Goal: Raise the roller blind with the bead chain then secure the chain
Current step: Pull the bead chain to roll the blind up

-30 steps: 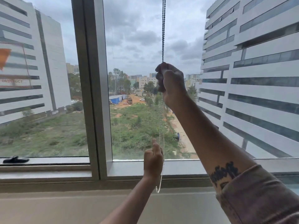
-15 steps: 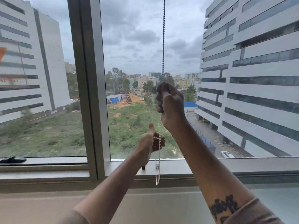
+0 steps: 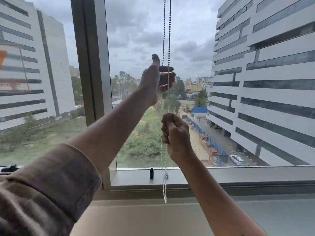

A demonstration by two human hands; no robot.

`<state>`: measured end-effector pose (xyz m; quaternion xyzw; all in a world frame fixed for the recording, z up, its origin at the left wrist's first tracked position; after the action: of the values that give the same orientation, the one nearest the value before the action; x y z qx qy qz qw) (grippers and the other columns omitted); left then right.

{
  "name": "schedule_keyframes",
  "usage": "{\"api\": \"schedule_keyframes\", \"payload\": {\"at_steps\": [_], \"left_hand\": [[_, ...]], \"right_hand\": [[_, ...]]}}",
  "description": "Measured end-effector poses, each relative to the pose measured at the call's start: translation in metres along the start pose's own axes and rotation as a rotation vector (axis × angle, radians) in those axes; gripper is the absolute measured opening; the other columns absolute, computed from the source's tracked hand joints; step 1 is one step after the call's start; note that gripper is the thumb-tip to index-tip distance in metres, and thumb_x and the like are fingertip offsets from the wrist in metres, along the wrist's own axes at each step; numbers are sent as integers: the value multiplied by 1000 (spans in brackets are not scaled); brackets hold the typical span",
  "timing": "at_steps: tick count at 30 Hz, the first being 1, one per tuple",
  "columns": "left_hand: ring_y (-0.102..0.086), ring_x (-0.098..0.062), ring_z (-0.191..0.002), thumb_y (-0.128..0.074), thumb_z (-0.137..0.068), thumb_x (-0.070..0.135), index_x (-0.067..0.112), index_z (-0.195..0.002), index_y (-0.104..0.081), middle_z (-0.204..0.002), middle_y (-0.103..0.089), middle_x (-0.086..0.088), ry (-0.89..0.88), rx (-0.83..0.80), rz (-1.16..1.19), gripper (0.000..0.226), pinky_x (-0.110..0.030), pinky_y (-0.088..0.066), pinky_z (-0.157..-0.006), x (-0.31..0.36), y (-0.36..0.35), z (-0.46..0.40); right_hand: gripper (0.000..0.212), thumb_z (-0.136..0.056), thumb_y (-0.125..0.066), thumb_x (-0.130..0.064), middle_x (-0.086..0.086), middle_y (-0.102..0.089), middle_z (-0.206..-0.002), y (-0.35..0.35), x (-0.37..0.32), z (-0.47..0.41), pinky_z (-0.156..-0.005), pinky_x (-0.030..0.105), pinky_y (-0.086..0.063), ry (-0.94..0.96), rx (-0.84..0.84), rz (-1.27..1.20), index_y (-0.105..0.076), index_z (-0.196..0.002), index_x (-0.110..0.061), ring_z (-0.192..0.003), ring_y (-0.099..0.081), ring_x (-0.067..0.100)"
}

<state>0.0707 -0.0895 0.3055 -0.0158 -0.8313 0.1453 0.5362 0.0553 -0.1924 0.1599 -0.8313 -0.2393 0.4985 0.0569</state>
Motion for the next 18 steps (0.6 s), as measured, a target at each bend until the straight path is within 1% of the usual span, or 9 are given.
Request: {"api": "schedule_keyframes", "payload": {"at_steps": [3,5,7,9,10,12,14,16,18], "left_hand": [[-72,-23,-64,-36,-112,58,5,-92,-76,-69,-79,-8,-22,5,10,70,-29,-60,-63,26,-8,-1],[-64,-22,-56,-36,-112,58,3,-89,-73,-63,-72,-8,-15,3,53,70,-27,-55,-56,37,-12,-4],[-44,-18,-49,-35,-111,62,9,-75,-62,-58,-56,-3,20,7,97,70,-23,-38,-48,41,-16,-6],[-19,-17,-47,-33,-108,70,21,-57,-40,-56,-31,3,77,15,90,70,-22,-17,-46,37,-18,-5],[-16,-17,-44,-34,-106,73,25,-52,-32,-54,-27,4,99,27,73,73,-21,-15,-43,33,-18,-4],[-23,-16,-36,-37,-103,75,25,-44,-30,-47,-31,5,106,78,31,78,-18,-18,-38,24,-16,-1],[-26,-17,-34,-40,-105,70,23,-45,-36,-46,-36,3,25,129,-23,77,-20,-18,-40,19,-12,-1],[-23,-15,-35,-39,-109,62,24,-45,-37,-45,-34,1,-86,139,-56,75,-23,-14,-43,12,-9,1],[-21,-15,-34,-40,-111,55,23,-40,-38,-43,-31,1,-136,126,-56,77,-23,-14,-43,0,-6,5]], "right_hand": [[38,-114,-47,-12,-10,-42,-53,4,9,3,-40,20,-24,-17,-9,3,-63,-79,-15,-44,-28,6],[39,-114,-47,-12,-9,-43,-54,6,15,5,-39,20,-25,-27,-14,14,-63,-79,-17,-44,-28,7],[40,-114,-47,-12,-9,-42,-54,7,22,7,-40,20,-24,-35,-17,28,-63,-78,-17,-44,-27,7],[41,-114,-47,-12,-10,-40,-54,7,29,11,-40,21,-23,-40,-27,35,-63,-78,-17,-45,-26,7],[41,-114,-47,-13,-10,-40,-54,7,32,13,-40,21,-23,-42,-34,44,-64,-78,-18,-45,-26,7],[40,-114,-48,-14,-11,-40,-55,6,41,18,-41,22,-23,-47,-46,66,-65,-78,-19,-47,-26,8],[40,-114,-48,-15,-10,-39,-56,6,51,22,-42,23,-25,-59,-58,64,-64,-78,-19,-49,-27,9],[38,-114,-48,-15,-9,-37,-57,9,63,26,-43,23,-26,-91,-67,60,-63,-80,-18,-50,-27,10],[34,-114,-48,-17,-5,-37,-58,13,77,29,-45,24,-26,-148,-70,64,-63,-83,-15,-50,-28,11]]}}
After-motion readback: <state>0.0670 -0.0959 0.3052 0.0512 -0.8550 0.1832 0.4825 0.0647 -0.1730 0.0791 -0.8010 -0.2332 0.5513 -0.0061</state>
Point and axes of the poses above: each hand's wrist, its own z-axis away from the middle knuckle, its own y-axis out of the back of the hand, x = y × z, the point moved 9 cm from there along -z, towards the middle knuckle
